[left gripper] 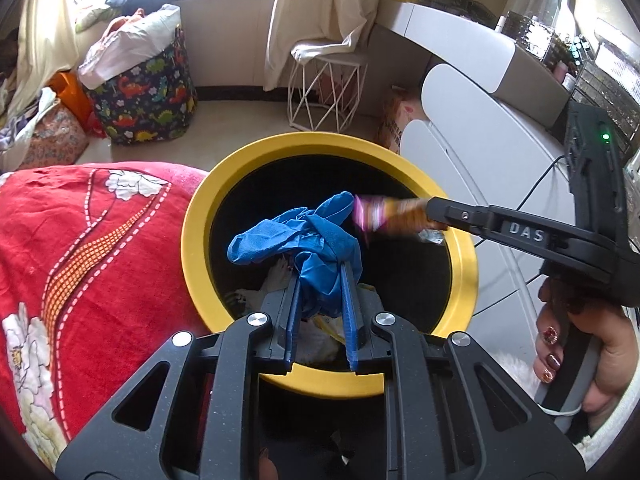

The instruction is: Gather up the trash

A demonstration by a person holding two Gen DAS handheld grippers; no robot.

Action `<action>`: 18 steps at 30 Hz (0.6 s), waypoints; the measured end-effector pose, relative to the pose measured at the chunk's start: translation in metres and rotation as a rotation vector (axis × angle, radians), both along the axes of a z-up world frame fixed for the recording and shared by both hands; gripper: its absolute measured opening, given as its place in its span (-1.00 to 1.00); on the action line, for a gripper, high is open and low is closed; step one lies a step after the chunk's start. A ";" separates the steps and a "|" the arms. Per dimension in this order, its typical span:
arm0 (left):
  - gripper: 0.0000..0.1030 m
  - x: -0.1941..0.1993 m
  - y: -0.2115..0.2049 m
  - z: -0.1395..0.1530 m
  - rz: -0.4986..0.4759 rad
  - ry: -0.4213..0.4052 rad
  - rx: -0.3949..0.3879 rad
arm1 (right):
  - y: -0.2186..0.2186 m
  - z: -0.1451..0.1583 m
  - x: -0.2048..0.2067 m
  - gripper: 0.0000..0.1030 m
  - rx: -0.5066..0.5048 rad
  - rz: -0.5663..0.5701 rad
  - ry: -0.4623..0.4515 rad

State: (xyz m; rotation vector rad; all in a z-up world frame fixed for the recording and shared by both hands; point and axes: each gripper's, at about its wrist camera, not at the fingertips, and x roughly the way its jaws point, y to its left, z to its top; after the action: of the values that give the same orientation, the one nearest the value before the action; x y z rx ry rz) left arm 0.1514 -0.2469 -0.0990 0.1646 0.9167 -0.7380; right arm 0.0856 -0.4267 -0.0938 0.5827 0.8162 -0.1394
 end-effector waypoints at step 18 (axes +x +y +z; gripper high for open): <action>0.68 0.010 0.011 0.014 0.083 0.006 -0.013 | 0.005 0.010 -0.008 -0.08 -0.042 0.012 -0.019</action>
State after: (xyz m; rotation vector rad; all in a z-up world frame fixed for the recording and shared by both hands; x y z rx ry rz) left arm 0.1618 -0.2360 -0.0851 0.1122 0.9194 -0.6678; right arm 0.0773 -0.4217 -0.0840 0.5392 0.7966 -0.1398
